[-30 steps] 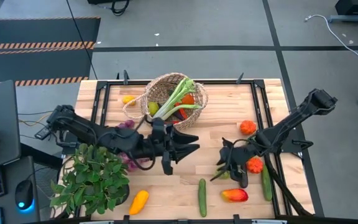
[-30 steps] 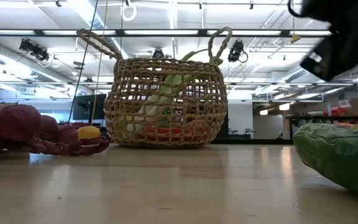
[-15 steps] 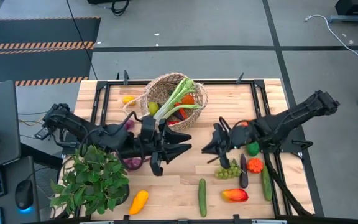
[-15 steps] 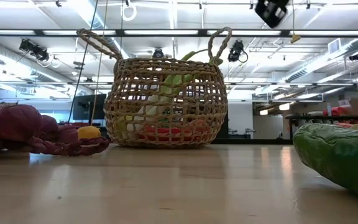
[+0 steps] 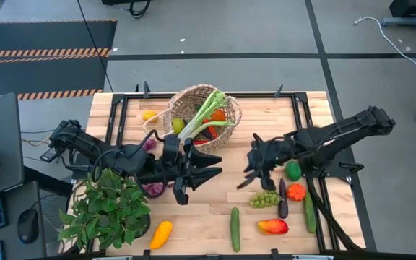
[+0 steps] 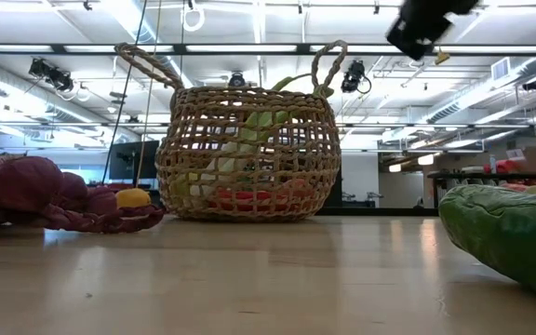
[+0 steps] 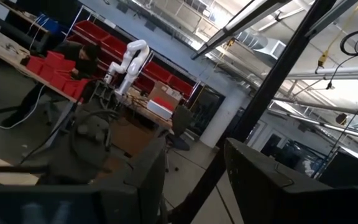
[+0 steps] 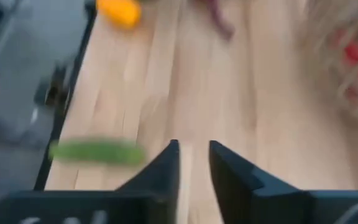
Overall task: Build produce basket
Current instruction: Put the green grapes into the brown basket
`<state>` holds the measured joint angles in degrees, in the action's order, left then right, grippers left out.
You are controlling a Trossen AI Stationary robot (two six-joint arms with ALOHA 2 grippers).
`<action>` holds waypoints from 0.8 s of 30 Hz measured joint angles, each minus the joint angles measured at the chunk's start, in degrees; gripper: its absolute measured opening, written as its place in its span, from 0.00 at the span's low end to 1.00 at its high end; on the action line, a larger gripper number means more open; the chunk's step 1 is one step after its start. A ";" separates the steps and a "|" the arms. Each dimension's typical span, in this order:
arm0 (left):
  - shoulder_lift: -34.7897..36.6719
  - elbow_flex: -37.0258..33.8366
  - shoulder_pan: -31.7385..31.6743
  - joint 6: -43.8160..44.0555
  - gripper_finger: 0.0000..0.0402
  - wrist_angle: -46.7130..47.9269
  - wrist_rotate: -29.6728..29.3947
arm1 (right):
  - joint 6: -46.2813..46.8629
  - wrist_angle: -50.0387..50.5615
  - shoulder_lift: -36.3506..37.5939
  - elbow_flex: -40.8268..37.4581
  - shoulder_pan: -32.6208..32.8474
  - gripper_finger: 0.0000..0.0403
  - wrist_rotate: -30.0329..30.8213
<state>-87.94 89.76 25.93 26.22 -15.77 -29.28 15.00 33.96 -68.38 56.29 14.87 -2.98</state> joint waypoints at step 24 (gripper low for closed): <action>-0.02 0.00 0.04 0.09 0.43 1.14 -0.02 | 19.33 -7.45 -0.02 -21.77 14.46 0.86 -1.80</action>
<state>-87.96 89.76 25.98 26.30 -14.63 -29.30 34.33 26.51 -68.40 34.52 29.33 -4.78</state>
